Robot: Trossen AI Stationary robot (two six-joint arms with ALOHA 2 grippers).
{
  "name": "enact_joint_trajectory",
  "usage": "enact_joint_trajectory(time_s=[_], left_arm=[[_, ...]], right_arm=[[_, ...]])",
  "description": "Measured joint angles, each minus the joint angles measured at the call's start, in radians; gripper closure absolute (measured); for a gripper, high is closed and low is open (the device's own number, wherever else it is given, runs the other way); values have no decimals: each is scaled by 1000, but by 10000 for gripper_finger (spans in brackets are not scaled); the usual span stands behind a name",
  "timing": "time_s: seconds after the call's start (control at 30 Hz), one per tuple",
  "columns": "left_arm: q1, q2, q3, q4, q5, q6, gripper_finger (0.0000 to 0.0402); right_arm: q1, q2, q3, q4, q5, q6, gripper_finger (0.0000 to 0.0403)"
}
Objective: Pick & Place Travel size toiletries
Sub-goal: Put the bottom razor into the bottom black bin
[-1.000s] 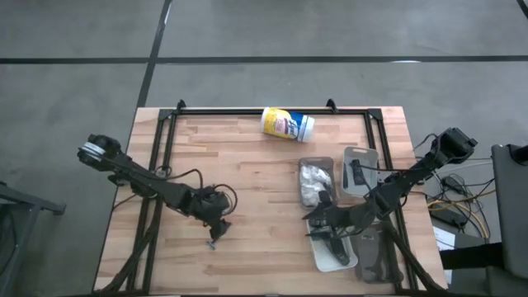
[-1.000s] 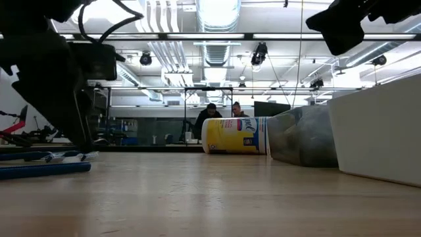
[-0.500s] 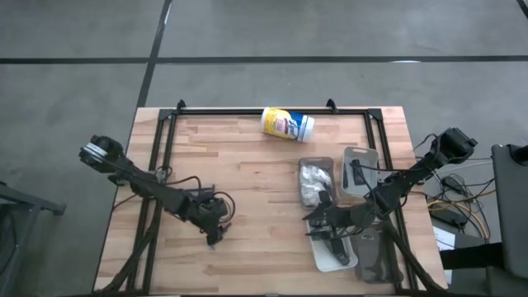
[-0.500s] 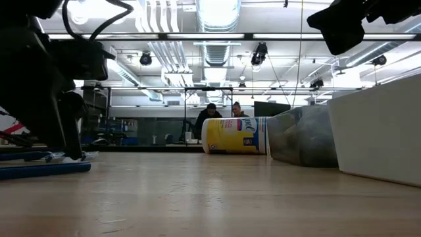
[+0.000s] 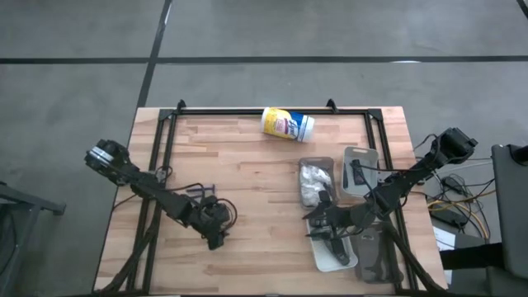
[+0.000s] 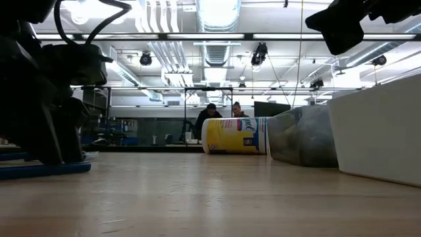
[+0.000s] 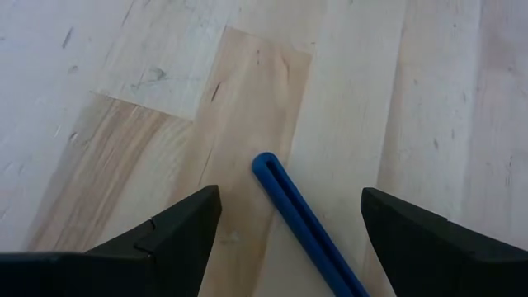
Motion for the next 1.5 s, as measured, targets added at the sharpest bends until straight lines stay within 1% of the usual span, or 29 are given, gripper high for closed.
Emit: enact_joint_trajectory(time_s=[0.2,0.33,0.4,0.47,0.53,0.63,0.83,0.97,1.13,1.27,1.33,1.4,1.5], left_arm=[[0,16,0,-4,-5,0,99],[0,18,-1,-5,-6,0,99],[0,18,-1,-6,-5,1,104],[0,18,-2,-8,-6,21,118],[0,19,-2,-12,-16,44,139],[-1,19,-3,-19,-43,68,182],[-1,19,-2,-61,-86,71,274],[0,19,-2,-70,-107,72,328],[0,18,-3,-60,-154,114,373],[3,11,1,-11,-212,194,375],[4,4,10,-4,-233,244,369],[7,-10,22,-6,-262,309,362],[15,-53,51,24,-306,418,362]], right_arm=[[0,0,0,0,0,-3,142],[0,0,0,0,0,-3,146],[0,0,0,-1,0,-6,152],[0,0,0,-1,0,-21,159],[0,0,0,-3,0,-33,167],[0,0,0,-10,0,-57,177],[0,0,-6,-10,0,-120,191],[-1,0,-13,-10,0,-135,198],[-32,0,-26,-9,6,-136,205],[-74,0,-44,-8,7,-135,212],[-98,0,-52,-10,7,-135,216],[-123,0,-59,-10,7,-132,220],[-153,0,-62,-7,2,-128,226]])
